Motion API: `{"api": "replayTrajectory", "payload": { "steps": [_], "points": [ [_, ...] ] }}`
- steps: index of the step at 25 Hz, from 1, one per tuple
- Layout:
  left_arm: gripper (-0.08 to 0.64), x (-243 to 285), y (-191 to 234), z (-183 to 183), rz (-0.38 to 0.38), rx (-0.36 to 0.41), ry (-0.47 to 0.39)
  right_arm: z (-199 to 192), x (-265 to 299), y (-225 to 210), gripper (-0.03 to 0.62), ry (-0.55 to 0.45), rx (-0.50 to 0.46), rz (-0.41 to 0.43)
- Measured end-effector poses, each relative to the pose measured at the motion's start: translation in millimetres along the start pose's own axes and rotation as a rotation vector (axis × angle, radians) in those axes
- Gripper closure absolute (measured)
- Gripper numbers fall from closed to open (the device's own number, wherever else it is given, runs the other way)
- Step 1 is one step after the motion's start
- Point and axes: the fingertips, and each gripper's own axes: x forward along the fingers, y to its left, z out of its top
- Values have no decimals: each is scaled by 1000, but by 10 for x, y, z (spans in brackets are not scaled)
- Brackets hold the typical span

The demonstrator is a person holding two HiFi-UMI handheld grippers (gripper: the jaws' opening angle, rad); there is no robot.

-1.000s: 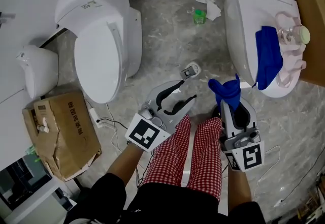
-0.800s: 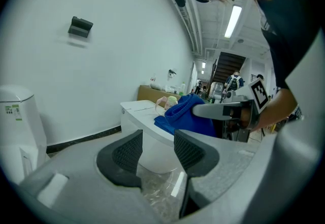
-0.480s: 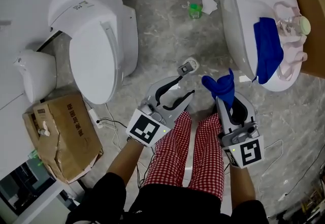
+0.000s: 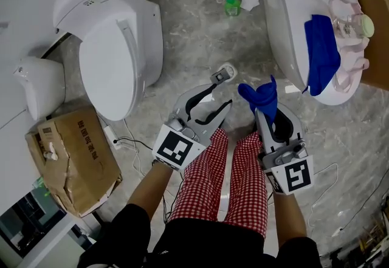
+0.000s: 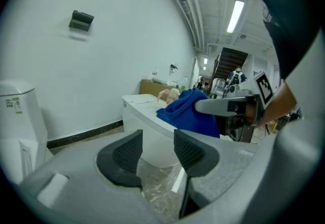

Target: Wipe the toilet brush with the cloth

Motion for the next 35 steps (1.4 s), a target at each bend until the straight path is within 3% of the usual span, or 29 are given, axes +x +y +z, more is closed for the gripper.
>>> {"api": "replayTrajectory", "payload": {
  "steps": [23,35],
  "points": [
    [381,172,152,-362,18,-12,78,-351,139,-137,528,66,-12,-21],
    [382,315,286,-669,46,17,164,-494,299,-234,528,107,-17,-38]
  ]
}}
